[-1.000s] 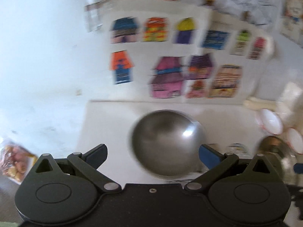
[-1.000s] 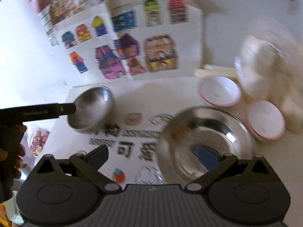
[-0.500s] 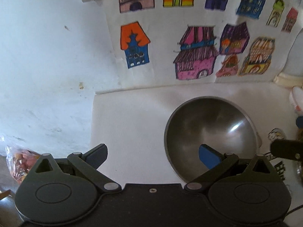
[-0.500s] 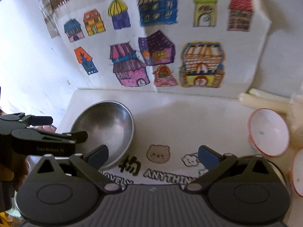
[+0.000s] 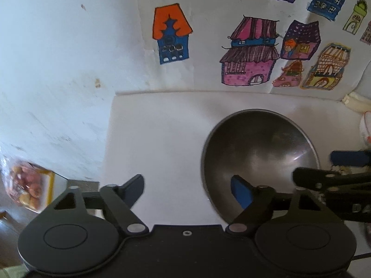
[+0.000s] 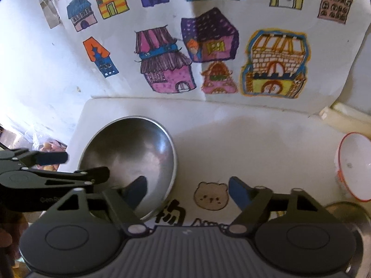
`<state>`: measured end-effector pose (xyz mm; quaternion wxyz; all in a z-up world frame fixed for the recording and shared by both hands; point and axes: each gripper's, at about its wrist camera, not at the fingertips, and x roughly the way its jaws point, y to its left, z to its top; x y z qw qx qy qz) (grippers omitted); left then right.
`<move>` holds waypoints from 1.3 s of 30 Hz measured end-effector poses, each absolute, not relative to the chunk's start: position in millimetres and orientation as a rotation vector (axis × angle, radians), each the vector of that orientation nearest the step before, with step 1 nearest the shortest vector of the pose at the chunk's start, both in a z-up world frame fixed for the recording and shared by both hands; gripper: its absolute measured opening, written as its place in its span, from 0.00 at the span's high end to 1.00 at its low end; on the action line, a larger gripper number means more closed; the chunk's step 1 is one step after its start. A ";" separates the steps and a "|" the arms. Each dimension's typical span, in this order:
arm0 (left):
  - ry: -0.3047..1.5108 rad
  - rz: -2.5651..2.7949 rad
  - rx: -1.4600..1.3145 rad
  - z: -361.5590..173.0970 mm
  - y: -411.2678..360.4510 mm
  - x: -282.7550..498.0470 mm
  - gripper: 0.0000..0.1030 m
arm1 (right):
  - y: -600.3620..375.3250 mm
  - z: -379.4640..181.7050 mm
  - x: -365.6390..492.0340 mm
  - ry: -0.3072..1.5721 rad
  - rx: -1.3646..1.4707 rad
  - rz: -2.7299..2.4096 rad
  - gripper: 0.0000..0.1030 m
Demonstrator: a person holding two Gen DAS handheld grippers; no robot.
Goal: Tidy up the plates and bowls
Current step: 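Grasp the deep steel bowl rim with the left tool while the right tool grasps it too, then carry the deep steel bowl with both tools and lower it beside the plate stack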
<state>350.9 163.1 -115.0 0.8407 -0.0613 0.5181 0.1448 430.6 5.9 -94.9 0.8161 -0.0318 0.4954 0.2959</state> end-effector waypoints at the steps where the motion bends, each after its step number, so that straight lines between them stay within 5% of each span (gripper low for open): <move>1: 1.098 0.300 -0.144 -116.0 163.0 351.1 0.29 | 7.4 -95.2 430.9 1.063 -0.063 0.630 0.31; 6: 1.100 0.269 -0.186 -116.7 157.4 349.4 0.58 | 14.1 -99.7 427.4 1.096 -0.059 0.645 0.48; 11: 1.089 0.225 -0.255 -118.7 155.6 346.5 0.78 | 16.7 -104.1 423.4 1.125 -0.034 0.675 0.76; 25: 1.072 0.061 -0.268 -91.7 111.6 307.6 0.85 | -50.2 -75.9 370.0 1.073 -0.016 0.664 0.79; 39: 1.113 -0.365 -0.139 -74.4 -38.0 295.4 0.85 | -222.3 -57.6 284.6 1.072 0.112 0.404 0.79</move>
